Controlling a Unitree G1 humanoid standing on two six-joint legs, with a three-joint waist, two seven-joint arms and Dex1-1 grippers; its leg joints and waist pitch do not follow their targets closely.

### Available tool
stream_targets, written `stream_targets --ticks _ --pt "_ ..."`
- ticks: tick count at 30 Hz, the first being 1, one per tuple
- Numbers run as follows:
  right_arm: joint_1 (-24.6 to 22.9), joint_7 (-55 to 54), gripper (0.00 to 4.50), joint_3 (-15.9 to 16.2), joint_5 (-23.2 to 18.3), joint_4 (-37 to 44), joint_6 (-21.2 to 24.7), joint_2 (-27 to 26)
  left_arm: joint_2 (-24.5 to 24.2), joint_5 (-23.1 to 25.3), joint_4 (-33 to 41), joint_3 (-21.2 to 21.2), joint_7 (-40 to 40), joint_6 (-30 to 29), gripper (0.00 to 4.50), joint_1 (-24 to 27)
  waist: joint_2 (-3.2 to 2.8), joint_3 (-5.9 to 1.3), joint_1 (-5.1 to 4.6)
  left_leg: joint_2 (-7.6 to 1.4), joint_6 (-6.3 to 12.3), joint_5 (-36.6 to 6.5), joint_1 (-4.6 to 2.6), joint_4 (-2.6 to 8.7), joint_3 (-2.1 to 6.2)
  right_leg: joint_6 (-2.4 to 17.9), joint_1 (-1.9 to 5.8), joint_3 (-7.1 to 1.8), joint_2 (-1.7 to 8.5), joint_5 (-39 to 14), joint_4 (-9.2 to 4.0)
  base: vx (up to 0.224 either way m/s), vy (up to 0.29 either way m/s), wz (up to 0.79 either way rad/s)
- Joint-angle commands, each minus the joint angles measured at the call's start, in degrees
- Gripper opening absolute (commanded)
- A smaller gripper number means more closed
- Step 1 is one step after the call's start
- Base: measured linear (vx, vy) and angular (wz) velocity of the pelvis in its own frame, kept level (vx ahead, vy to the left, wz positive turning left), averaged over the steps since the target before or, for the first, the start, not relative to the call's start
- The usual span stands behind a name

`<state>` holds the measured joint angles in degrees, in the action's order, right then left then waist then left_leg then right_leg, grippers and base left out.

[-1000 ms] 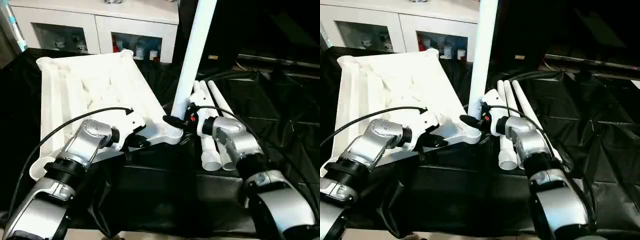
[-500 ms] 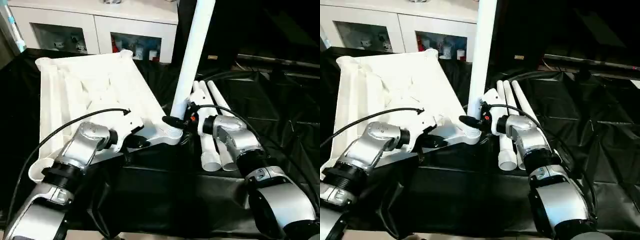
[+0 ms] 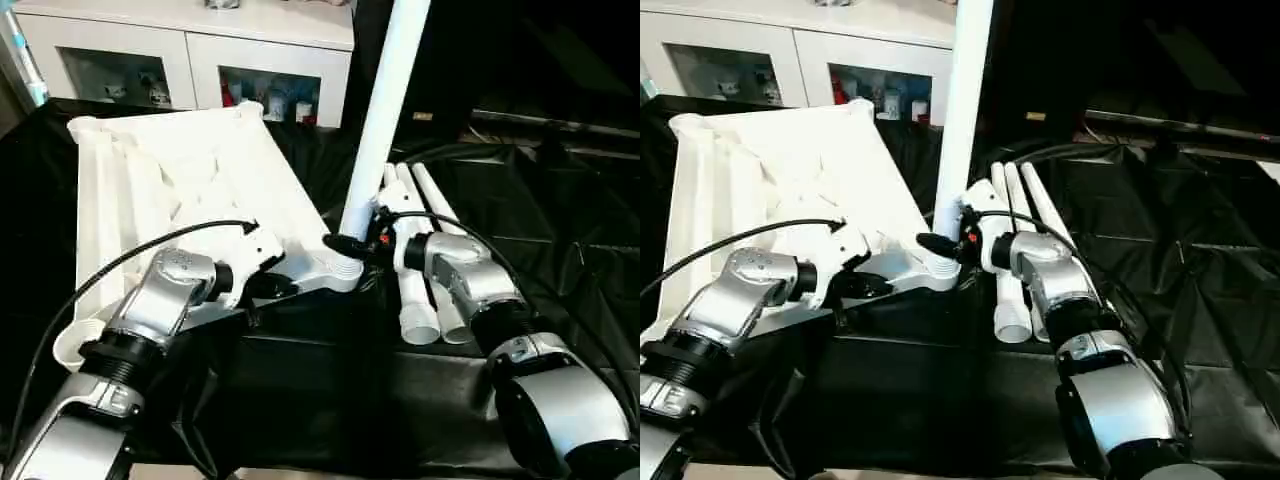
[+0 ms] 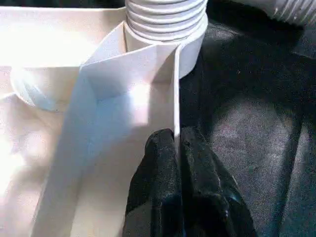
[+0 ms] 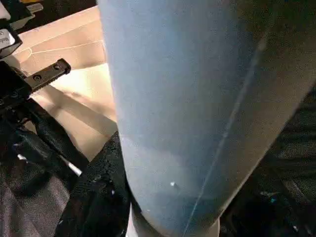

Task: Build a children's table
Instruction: Insert table leg to table base

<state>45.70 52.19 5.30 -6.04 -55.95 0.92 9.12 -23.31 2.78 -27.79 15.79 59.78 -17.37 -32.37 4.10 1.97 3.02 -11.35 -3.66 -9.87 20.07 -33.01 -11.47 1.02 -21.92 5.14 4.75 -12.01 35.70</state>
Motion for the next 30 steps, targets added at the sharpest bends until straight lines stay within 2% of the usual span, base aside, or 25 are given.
stream_targets --ticks 1,8,9,10,12,13,15,16,17,18,19,20,21,22,24,26,28,29,30 --pt "-2.7 -0.2 1.88 2.7 4.0 -6.3 3.0 0.4 0.7 -0.2 0.3 2.8 4.3 0.5 0.00 0.0 -0.71 -2.30 -0.01 -2.82 -0.82 -18.5 -0.59 4.11 1.71 10.2 1.22 -3.67 4.48 -18.9 -5.46 0.000 0.000 0.00" --pt "-3.1 -3.3 1.88 1.4 3.4 -6.1 3.3 0.1 1.3 -0.5 -0.5 2.1 2.8 -0.9 0.00 -1.4 -0.80 -2.29 -0.15 -2.83 -1.14 -19.2 -0.66 4.20 1.69 10.8 1.20 -3.69 4.42 -17.8 -5.40 0.000 0.000 0.00" --pt "-3.4 -5.7 1.88 0.9 3.3 -6.1 3.4 -0.1 1.6 -0.4 -0.9 1.8 1.8 -1.7 0.00 -1.8 -1.05 -2.22 -0.14 -2.78 -1.32 -19.6 -0.73 4.25 1.69 10.7 1.12 -3.71 4.37 -18.2 -5.50 0.000 0.000 0.00" --pt "-3.4 -5.7 1.88 0.9 3.3 -6.1 3.4 -0.1 1.6 -0.4 -0.9 1.8 1.8 -1.7 0.00 -1.8 -1.00 -2.16 -0.21 -2.81 -1.52 -19.8 -0.77 4.30 1.69 10.6 1.05 -3.73 4.36 -18.5 -5.53 0.000 0.000 0.00" --pt "-3.7 -14.8 1.88 -1.2 3.0 -7.0 4.2 -1.2 2.9 0.1 -2.5 1.2 -0.9 -3.1 0.00 -3.1 -0.98 -1.98 -0.28 -2.82 -2.21 -22.1 -0.96 4.38 1.90 9.7 0.80 -3.64 4.50 -22.4 -5.94 0.000 0.000 0.00" --pt "-3.7 -15.3 1.88 -1.3 3.0 -7.1 4.3 -1.2 2.9 0.1 -2.5 1.2 -1.1 -3.2 0.00 -3.2 -0.98 -1.98 -0.28 -2.82 -2.21 -22.1 -0.96 4.38 1.90 9.7 0.80 -3.64 4.50 -22.4 -5.94 0.000 0.000 0.00" --pt "-3.8 -24.5 1.88 -3.9 2.0 -8.3 5.8 -2.7 4.4 0.6 -3.9 0.7 -3.9 -4.5 0.00 -4.4 -1.02 -1.82 -0.56 -2.67 -3.55 -25.2 -1.23 4.49 2.33 7.9 0.44 -3.40 4.60 -27.7 -6.50 0.000 0.000 0.00" --pt "-3.8 -26.2 1.88 -4.4 1.7 -8.5 6.1 -3.0 4.7 0.7 -4.2 0.6 -4.5 -4.7 0.00 -4.7 -1.18 -1.76 -0.68 -2.69 -3.70 -25.7 -1.28 4.54 2.36 7.5 0.41 -3.42 4.61 -28.5 -6.67 0.000 0.000 0.00" --pt "-3.8 -31.8 1.88 -6.2 0.6 -9.3 6.8 -4.5 6.0 1.1 -5.4 0.4 -6.6 -5.7 0.00 -5.6 -1.33 -1.77 -0.84 -2.67 -3.96 -26.9 -1.45 4.56 2.52 6.8 0.24 -3.26 4.61 -29.7 -6.93 0.000 0.000 0.00" --pt "-3.1 -39.8 1.88 -8.8 -1.2 -10.7 7.3 -8.0 8.9 2.1 -7.4 0.0 -11.6 -7.9 0.00 -7.2 -1.79 -1.74 -1.10 -2.57 -4.19 -27.9 -1.49 4.59 2.67 6.3 0.16 -3.12 4.63 -30.5 -7.14 0.000 0.000 0.00" --pt "-3.0 -40.3 1.88 -8.9 -1.3 -10.9 7.3 -8.2 9.1 2.2 -7.6 -0.1 -12.0 -8.1 0.00 -7.3 -1.69 -1.82 -1.22 -2.48 -4.44 -28.1 -1.47 4.54 2.67 6.1 0.09 -3.03 4.61 -30.8 -7.23 0.000 0.000 0.00" --pt "-2.4 -43.5 1.88 -9.8 -2.1 -11.7 7.6 -9.9 10.5 2.7 -8.3 -0.1 -14.4 -9.2 0.00 -8.0 -1.70 -1.70 -1.33 -2.45 -4.56 -30.1 -1.87 4.48 2.93 5.4 -0.18 -2.59 4.48 -32.3 -7.58 -0.078 0.022 -0.06" --pt "-2.4 -43.5 1.88 -9.8 -2.1 -11.7 7.6 -9.9 10.5 2.7 -8.3 -0.1 -14.4 -9.2 0.00 -8.0 -1.79 -1.51 -1.49 -2.25 -4.49 -32.9 -2.56 4.18 2.95 4.3 -0.81 -2.11 4.40 -34.5 -8.39 -0.058 0.017 -0.03" --pt "-1.8 -46.2 1.88 -10.7 -2.9 -12.5 8.0 -11.5 11.9 3.1 -8.8 -0.3 -16.7 -10.5 0.00 -8.5 -1.89 -1.41 -1.53 -2.20 -4.38 -34.3 -2.77 4.13 3.06 3.7 -0.92 -1.85 4.37 -35.4 -8.66 0.000 0.000 0.00" --pt "-1.0 -47.9 1.88 -10.9 -3.2 -13.1 8.1 -12.7 13.2 3.5 -8.7 -0.3 -18.6 -11.6 0.00 -8.8 -2.30 -1.48 -1.90 -2.44 -4.84 -37.5 -2.70 4.72 3.78 2.9 -0.37 -1.12 4.15 -34.0 -8.81 0.000 0.000 0.00" --pt "-0.1 -50.6 1.88 -10.9 -2.7 -13.6 8.3 -14.5 15.2 4.0 -8.3 -0.4 -21.7 -13.3 0.00 -9.1 -2.63 -1.38 -1.97 -2.47 -5.21 -39.8 -2.64 5.22 4.20 3.3 -0.22 -0.97 4.06 -31.3 -8.77 0.000 0.000 0.00" --pt "0.1 -51.3 1.88 -11.0 -2.5 -13.7 8.3 -14.9 15.6 4.1 -8.3 -0.5 -22.4 -13.7 0.00 -9.2 -2.56 -1.31 -2.12 -2.45 -5.45 -41.6 -2.71 5.43 4.30 3.4 -0.23 -0.79 4.03 -30.0 -8.90 0.000 0.000 0.00" --pt "0.6 -52.4 1.88 -11.2 -2.2 -14.0 8.5 -15.7 16.3 4.1 -8.3 -0.7 -23.6 -14.3 0.00 -9.3 -2.31 -1.32 -2.18 -2.37 -5.44 -41.9 -2.96 5.35 4.23 3.5 -0.41 -0.87 4.20 -30.1 -8.99 0.000 0.000 0.00" --pt "0.7 -52.6 1.88 -11.3 -2.2 -14.1 8.5 -15.8 16.4 4.1 -8.3 -0.7 -23.9 -14.4 0.00 -9.3 -2.25 -1.29 -2.14 -2.31 -5.40 -41.7 -2.91 5.37 4.22 3.4 -0.43 -0.97 4.35 -30.3 -9.06 0.000 0.000 0.00"
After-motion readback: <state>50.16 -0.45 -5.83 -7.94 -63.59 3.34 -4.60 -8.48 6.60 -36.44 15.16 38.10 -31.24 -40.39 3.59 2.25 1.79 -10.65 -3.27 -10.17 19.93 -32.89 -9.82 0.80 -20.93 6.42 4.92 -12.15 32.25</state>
